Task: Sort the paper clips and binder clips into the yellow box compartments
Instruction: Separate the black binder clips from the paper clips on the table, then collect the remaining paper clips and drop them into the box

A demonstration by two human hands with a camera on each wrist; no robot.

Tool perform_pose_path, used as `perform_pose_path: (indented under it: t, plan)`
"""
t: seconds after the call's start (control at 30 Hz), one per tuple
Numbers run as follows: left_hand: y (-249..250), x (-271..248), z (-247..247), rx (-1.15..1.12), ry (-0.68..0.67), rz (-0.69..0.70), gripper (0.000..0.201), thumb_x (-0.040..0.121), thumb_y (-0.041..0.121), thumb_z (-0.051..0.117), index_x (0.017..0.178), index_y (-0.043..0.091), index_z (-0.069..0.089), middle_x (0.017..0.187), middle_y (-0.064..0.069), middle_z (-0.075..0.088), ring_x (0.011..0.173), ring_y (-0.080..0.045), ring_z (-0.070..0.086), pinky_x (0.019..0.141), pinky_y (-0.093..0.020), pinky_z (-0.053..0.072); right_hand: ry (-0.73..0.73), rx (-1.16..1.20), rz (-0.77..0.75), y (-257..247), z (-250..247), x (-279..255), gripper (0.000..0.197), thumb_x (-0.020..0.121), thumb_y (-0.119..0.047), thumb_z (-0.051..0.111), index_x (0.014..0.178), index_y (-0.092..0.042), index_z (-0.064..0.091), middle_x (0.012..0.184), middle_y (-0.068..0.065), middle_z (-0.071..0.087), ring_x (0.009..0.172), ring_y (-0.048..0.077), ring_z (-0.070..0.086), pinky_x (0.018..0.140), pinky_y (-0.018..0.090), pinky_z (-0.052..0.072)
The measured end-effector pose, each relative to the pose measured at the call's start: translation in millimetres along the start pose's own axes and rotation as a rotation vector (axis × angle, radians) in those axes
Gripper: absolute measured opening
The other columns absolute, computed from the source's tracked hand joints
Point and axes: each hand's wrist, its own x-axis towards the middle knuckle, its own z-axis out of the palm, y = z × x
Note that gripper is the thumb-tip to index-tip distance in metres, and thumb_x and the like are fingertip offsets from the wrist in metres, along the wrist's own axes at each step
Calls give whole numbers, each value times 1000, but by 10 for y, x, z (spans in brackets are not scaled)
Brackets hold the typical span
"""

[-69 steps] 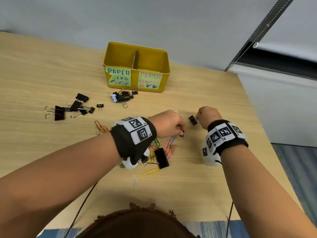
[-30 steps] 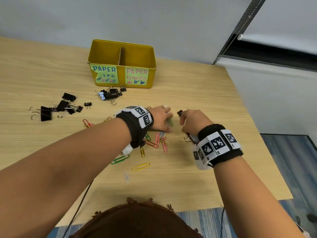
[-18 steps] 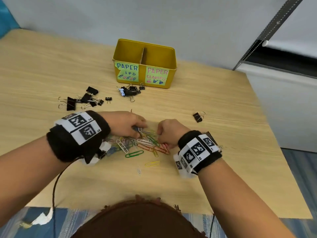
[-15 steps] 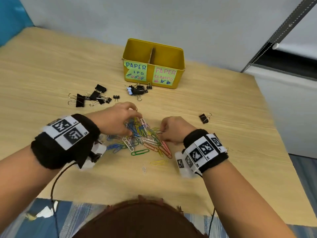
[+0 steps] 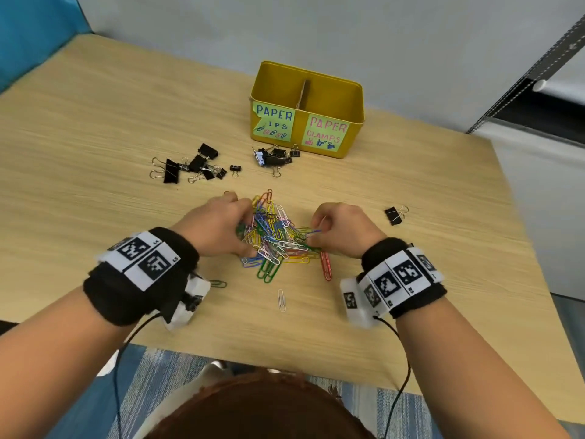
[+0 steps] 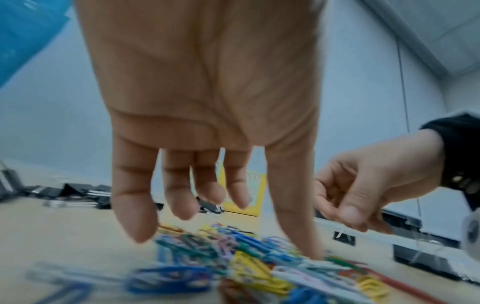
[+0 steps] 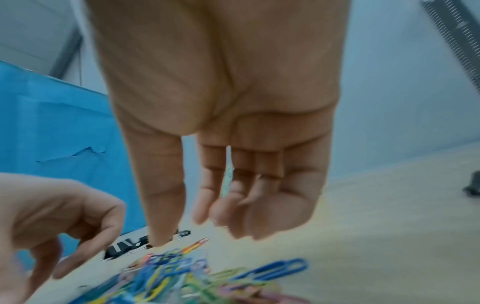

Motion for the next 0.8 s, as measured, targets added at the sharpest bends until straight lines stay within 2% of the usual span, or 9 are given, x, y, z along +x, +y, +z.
perform_pose_path:
  t: [0.1, 0.2, 0.27, 0.33, 0.43, 0.5, 0.57, 0.67, 0.8]
  plan:
    - [-43, 24, -15, 105, -54, -64, 106, 52, 51, 81, 140, 28, 27, 130, -6, 29, 126, -26, 28, 102, -47, 42, -100, -179, 124, 72, 40, -5, 93, 65, -41, 80, 142, -22, 31, 133, 11, 41, 123, 29, 45, 100, 36, 42]
    - [48, 159, 55, 153, -113, -58, 119, 50, 54, 81, 146, 32, 13, 139, -7, 20, 131, -28, 20, 106, -50, 38, -76, -282, 42, -73, 239, 78, 103, 65, -47, 78, 147, -27, 19, 141, 12, 34, 129, 33, 36, 105, 43, 37]
    - [113, 253, 88, 148, -120, -48, 111, 56, 49, 80, 145, 29, 18, 136, -9, 26, 129, -29, 24, 107, -48, 36, -44, -286, -9, -188, 304, 203, 99, 67, -47, 76, 147, -29, 21, 139, 12, 36, 127, 33, 36, 103, 43, 38]
    - [158, 311, 87, 82, -82, -37, 88, 64, 39, 79, 139, 23, 35, 127, -11, 38, 123, -30, 35, 105, -43, 38, -38, -273, -36, -269, 300, 317, 87, 71, -40, 75, 144, -29, 30, 133, 13, 40, 123, 32, 41, 103, 42, 41]
    - [161, 361, 60, -23, 18, 5, 47, 75, 19, 72, 119, 15, 57, 114, -11, 53, 105, -25, 52, 88, -29, 41, -1, -259, -122, -287, 266, 421, 55, 79, -25, 70, 132, -25, 53, 121, 12, 50, 112, 29, 52, 99, 36, 45]
    - [132, 391, 29, -60, 55, 9, 32, 79, 10, 67, 111, 12, 64, 104, -8, 61, 91, -18, 53, 79, -25, 39, 25, -253, -145, -250, 232, 458, 40, 83, -20, 66, 123, -19, 62, 117, 12, 58, 109, 27, 56, 93, 30, 44]
    - [103, 411, -22, -110, 72, -8, 31, 81, 6, 65, 111, 11, 67, 93, -5, 62, 84, -14, 51, 77, -22, 38, 36, -139, -103, -191, 169, 490, 33, 82, -16, 67, 115, -14, 67, 116, 10, 65, 108, 23, 59, 85, 23, 42]
    - [52, 435, -110, -239, 70, -26, 28, 80, 7, 68, 108, 10, 69, 91, -4, 66, 82, -13, 54, 77, -22, 40, 27, 112, -24, -84, 51, 545, 28, 78, -12, 72, 106, -9, 72, 103, 9, 71, 89, 15, 60, 77, 18, 39]
    - [-18, 488, -277, -401, 63, 5, 25, 76, 9, 73, 101, 10, 72, 72, 7, 63, 67, -5, 55, 64, -16, 43, 8, 389, -4, 39, -127, 631, 23, 76, -4, 73, 99, -3, 73, 63, -5, 68, 50, -3, 55, 64, 24, 48]
